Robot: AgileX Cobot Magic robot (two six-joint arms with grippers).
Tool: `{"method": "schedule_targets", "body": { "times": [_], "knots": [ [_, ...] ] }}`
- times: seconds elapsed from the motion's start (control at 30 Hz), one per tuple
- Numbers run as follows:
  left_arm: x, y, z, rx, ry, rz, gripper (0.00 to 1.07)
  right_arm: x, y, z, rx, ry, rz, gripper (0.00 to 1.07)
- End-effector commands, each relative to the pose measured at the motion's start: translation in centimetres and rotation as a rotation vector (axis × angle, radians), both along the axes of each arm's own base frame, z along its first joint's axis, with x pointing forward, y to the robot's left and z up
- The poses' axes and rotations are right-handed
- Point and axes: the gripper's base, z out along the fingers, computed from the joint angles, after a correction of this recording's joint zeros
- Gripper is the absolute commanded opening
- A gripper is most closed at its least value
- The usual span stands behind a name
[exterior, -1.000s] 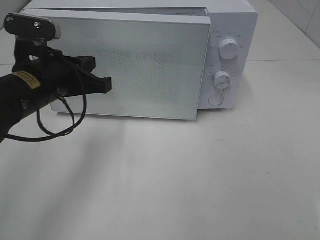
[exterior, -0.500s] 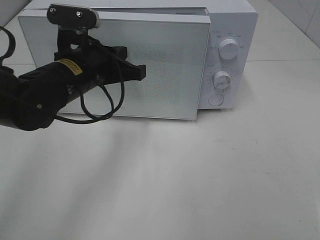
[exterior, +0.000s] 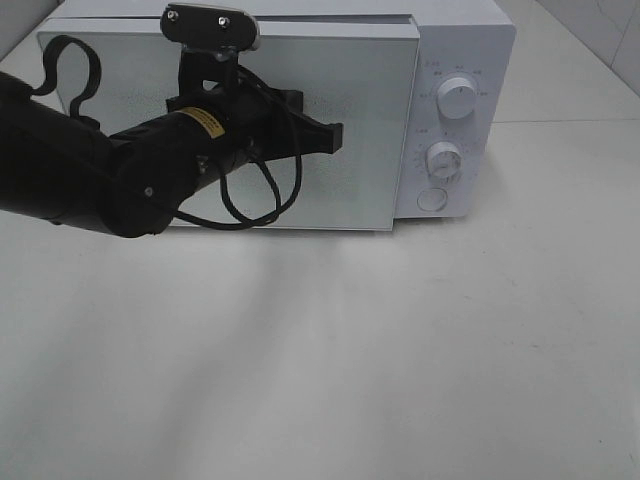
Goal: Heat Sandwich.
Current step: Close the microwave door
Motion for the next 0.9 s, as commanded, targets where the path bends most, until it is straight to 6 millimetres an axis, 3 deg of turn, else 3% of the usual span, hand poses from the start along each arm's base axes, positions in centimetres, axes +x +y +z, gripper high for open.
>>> {"method": "schedule_targets", "body": {
  "times": [0.03, 0.63, 0.9],
  "knots": [
    [0.9, -0.5, 0.6, -0.03, -0.004, 0.02, 0.0, -0.4, -0.1, 0.0, 0.005, -0.029, -0.01, 0.76],
    [3.7, -2.6, 0.0, -0.033, 0.004, 0.027, 0.0, -0.4, -0.1, 0.0, 0.005, -0.029, -0.01, 0.76],
    [3.8, -2.6, 0.0, -0.033, 0.001, 0.028, 0.0, -0.4, -0.1, 0.0, 0.005, -0.029, -0.01, 0.76]
  ]
}}
